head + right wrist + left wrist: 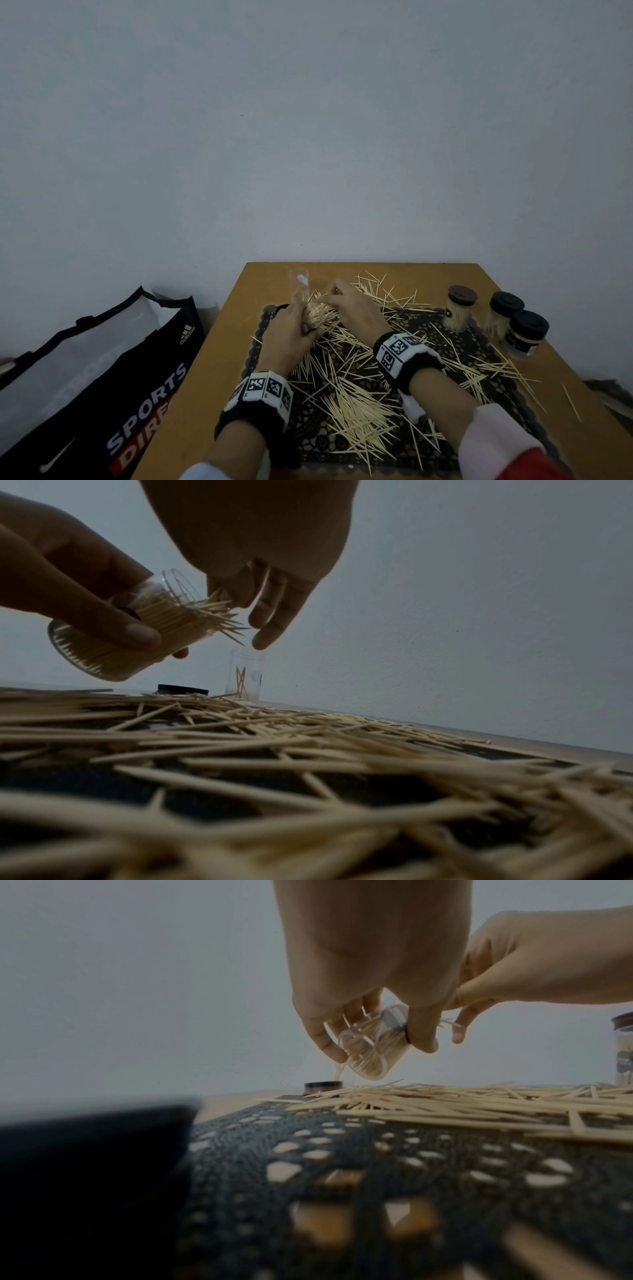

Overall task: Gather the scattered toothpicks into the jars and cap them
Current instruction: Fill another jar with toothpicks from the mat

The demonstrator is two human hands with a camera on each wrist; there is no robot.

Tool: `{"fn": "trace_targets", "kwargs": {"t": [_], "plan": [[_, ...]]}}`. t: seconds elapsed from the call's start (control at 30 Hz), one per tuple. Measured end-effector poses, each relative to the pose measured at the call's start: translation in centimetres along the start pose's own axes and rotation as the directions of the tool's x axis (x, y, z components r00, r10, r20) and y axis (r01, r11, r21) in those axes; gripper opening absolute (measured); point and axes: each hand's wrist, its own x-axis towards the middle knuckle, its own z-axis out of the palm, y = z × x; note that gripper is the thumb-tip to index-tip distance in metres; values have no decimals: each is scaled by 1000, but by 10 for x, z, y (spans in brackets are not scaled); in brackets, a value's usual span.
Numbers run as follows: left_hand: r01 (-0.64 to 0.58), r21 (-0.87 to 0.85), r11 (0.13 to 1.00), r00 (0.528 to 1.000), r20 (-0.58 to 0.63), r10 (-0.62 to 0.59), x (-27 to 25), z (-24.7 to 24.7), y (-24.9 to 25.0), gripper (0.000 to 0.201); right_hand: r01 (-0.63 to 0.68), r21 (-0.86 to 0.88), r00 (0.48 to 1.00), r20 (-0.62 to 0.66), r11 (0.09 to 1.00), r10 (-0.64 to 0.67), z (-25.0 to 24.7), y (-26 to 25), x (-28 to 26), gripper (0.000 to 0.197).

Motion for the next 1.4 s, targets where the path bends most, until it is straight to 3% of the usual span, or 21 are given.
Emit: {"fn": "trace_targets", "kwargs": {"t": [0.1, 0.2, 0.37, 0.5, 0.7, 1.07, 1.4], "plan": [[12, 12, 1000, 1000, -6, -12, 0, 0, 0, 48, -20, -18, 999, 50, 1000, 21, -1, -2, 2, 38], [47, 2, 999, 998, -43, -47, 0, -1, -2, 53, -77, 59, 995, 71, 995, 73, -4, -4, 2, 37], [71, -3, 997, 997, -35, -71, 0, -1, -2, 47, -101, 89, 967, 244, 991, 76, -4, -7, -1, 49], [29, -4, 1000, 999, 23, -29, 3, 3, -5, 46, -61, 81, 987, 150, 995, 49, -1, -1, 0, 41], [-7, 38, 999, 996, 91, 4, 4, 3, -4, 61, -51, 93, 998, 36, 994, 48, -3, -1, 0, 26], [-3, 22, 1000, 998, 66, 2, 5, 4, -5, 52, -106, 47, 981, 167, 993, 97, -13, -13, -3, 24], [16, 14, 1000, 999, 41, -17, 3, 3, -5, 46, -142, 168, 988, 91, 975, 128, -13, -12, 0, 23]]}}
